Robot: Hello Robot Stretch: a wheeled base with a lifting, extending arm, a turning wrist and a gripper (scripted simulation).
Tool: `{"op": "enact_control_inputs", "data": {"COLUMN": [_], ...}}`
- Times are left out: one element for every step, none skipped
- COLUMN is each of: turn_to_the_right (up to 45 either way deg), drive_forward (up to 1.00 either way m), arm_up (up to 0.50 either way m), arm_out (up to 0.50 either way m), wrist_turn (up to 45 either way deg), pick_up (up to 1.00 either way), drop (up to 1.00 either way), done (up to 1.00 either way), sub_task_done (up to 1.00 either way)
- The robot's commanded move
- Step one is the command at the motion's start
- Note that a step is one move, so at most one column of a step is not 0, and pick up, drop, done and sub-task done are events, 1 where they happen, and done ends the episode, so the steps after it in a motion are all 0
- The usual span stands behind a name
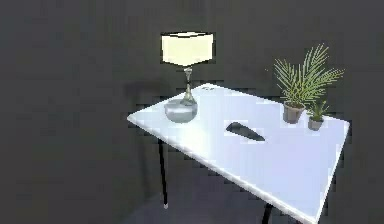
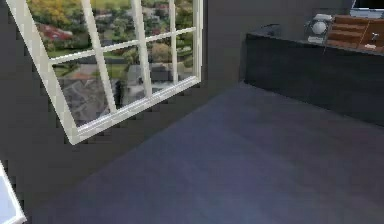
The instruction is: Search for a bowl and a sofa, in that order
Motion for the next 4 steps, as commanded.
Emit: {"op": "enact_control_inputs", "data": {"turn_to_the_right": [45.0,45.0,39.0,0.0], "drive_forward": [0.00,0.00,0.00,1.00], "arm_up": [0.00,0.00,0.00,0.00], "arm_out": [0.00,0.00,0.00,0.00], "wrist_turn": [0.0,0.0,0.0,0.0], "pick_up": [0.00,0.00,0.00,0.00], "drop": [0.00,0.00,0.00,0.00], "done": [0.00,0.00,0.00,0.00], "sub_task_done": [0.00,0.00,0.00,0.00]}}
